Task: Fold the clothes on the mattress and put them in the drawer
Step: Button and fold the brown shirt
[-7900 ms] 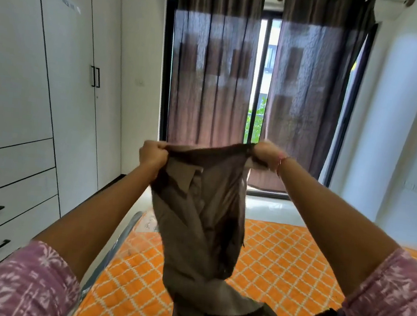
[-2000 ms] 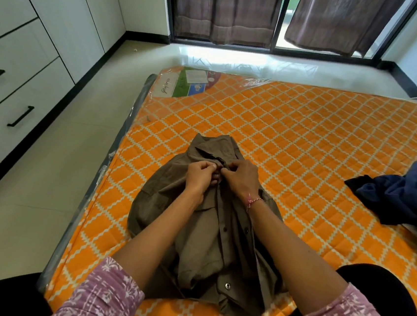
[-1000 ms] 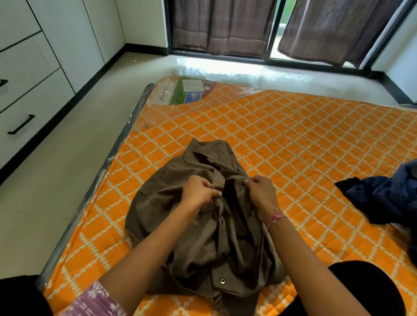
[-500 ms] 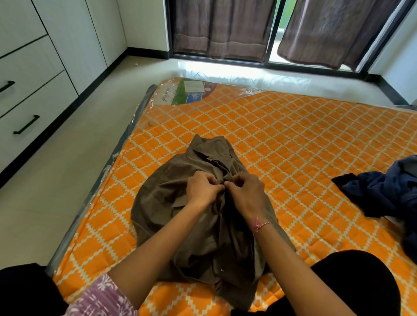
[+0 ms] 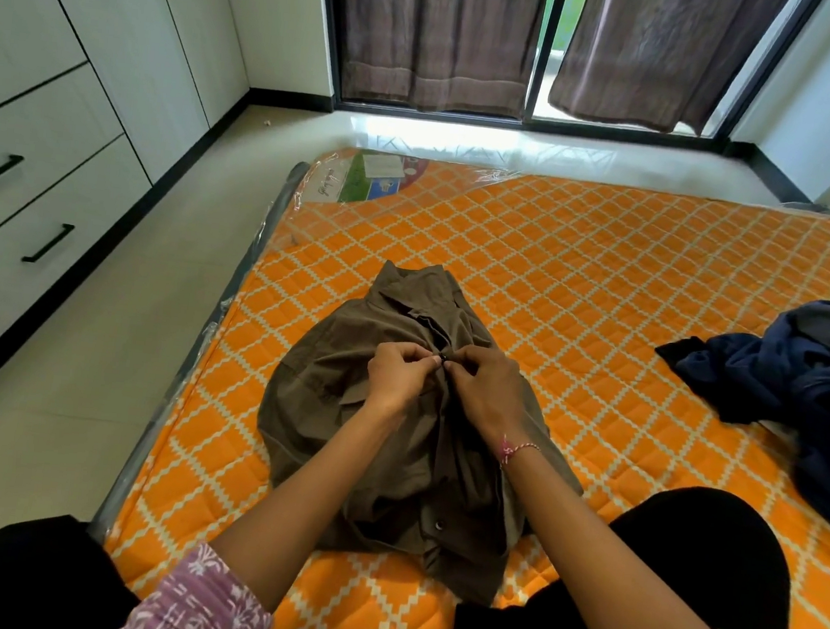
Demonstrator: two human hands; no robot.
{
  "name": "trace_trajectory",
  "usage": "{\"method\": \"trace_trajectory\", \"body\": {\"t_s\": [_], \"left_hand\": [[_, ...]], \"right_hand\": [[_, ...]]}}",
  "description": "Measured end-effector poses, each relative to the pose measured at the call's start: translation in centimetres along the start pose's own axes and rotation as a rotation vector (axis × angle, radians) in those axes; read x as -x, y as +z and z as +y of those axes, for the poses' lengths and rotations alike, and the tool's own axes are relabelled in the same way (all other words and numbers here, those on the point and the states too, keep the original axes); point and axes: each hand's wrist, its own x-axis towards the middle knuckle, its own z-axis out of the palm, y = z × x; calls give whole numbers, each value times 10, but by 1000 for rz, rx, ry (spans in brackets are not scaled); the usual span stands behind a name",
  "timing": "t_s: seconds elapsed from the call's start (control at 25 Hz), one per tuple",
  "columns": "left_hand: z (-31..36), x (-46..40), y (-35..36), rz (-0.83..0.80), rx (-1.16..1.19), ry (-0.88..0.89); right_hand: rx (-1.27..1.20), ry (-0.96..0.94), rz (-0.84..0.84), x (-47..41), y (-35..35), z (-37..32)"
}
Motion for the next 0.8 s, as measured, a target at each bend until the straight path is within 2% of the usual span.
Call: {"method": "trace_trajectory", "body": {"t_s": [0.16, 0.32, 0.64, 0.72, 0.8], "left_hand": [[-2, 0, 5, 73, -49, 16], [-1, -3, 7, 69, -28, -21], [21, -1, 0, -133, 249, -138], [21, -1, 1, -192, 209, -142], [17, 1, 5, -275, 27, -120]], "right_hand": [[31, 6, 10, 1, 6, 1], [26, 13, -51, -5, 3, 0], [12, 88, -14, -26, 2, -4], [5, 84, -12, -33, -3, -6], [-29, 99, -6, -43, -8, -10]]}}
